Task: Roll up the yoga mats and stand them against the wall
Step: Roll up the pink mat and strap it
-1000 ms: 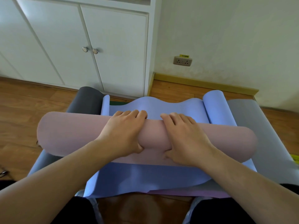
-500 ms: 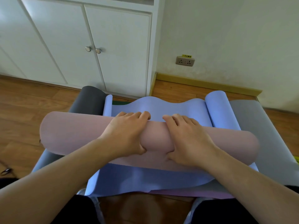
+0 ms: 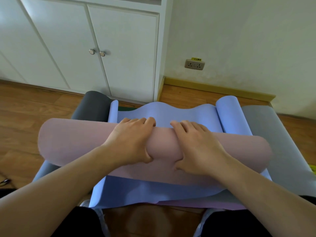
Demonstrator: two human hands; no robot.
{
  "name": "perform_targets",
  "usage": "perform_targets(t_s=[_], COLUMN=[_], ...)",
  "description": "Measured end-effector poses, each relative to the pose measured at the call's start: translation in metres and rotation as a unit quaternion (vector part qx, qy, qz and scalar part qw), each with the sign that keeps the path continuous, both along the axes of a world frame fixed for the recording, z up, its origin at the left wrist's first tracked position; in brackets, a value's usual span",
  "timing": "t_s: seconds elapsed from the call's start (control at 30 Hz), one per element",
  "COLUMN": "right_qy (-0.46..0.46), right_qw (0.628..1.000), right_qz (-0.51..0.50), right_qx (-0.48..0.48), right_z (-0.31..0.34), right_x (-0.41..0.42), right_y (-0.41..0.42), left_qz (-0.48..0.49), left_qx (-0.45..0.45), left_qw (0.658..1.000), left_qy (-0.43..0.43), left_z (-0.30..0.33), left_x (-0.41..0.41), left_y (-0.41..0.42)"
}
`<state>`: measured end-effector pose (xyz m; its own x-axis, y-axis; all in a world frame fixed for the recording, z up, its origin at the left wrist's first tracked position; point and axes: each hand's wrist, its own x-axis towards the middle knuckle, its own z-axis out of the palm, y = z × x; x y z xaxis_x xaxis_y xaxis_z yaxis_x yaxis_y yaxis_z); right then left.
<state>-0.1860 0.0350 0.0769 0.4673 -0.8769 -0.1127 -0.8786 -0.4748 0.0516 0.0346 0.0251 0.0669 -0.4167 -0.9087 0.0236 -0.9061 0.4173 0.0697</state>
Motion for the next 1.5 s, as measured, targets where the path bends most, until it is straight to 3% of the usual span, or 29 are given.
perform_targets(t_s=[0.17,0.33,0.6,0.7,0.83,1.13,1.37,1.5], right_qy=[0.005,-0.031,0.021,0.004,-0.038,0.017,-0.033,-0.017], right_qw=[1.0,0.999,0.999,0.999,0.999,1.0,0.999,0.999], right_qz=[0.007,-0.002,0.011,0.012,-0.005,0.009,-0.012,-0.001], right_qx=[-0.024,-0.015,-0.025,-0.031,-0.013,-0.008,0.02,0.028], right_z=[-0.007,0.001,-0.004,-0.004,0.003,0.0,0.008,0.004], right_x=[0.001,-0.001,0.002,0.002,-0.001,0.0,-0.001,0.0], right_y=[-0.002,-0.004,0.001,-0.001,-0.004,-0.001,-0.003,0.0], left_qz=[0.005,-0.006,-0.005,-0.006,-0.026,-0.008,-0.018,-0.016], left_qx=[0.05,-0.017,0.021,0.028,-0.02,0.033,-0.029,-0.021], left_qw=[0.999,0.996,1.0,1.0,0.997,0.999,0.997,0.999], left_qy=[-0.004,-0.086,0.002,-0.002,-0.075,0.014,-0.074,-0.023], left_z=[0.006,-0.003,0.005,0.004,-0.002,0.005,-0.01,-0.009], left_x=[0.004,-0.004,0.005,0.004,-0.001,0.003,-0.009,-0.005], left_y=[0.001,0.006,-0.001,0.001,0.006,0.001,0.009,0.005])
